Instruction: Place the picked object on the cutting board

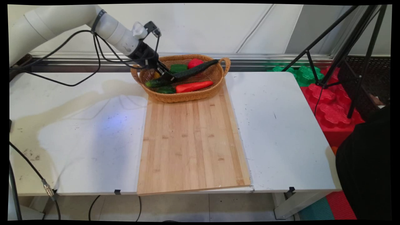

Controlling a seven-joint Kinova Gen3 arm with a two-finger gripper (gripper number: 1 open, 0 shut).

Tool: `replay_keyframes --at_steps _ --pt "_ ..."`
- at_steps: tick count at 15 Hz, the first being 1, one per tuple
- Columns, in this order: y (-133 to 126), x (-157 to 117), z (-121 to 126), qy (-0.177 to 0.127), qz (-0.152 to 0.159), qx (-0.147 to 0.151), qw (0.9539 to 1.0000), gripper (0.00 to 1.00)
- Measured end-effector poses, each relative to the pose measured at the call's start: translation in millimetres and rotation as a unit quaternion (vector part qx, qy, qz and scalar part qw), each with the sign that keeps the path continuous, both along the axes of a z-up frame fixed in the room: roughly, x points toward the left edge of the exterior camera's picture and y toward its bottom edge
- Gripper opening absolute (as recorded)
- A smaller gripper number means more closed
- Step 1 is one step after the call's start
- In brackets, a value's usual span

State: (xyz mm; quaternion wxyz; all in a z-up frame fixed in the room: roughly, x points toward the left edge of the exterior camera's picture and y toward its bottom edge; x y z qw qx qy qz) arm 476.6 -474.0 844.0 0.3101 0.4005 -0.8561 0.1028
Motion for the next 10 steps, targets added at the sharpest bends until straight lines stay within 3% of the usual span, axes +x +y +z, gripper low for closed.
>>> replay_keyframes --at_steps 10 --pt "41 17 62 0.024 -0.029 -0.067 0.9971 0.0"
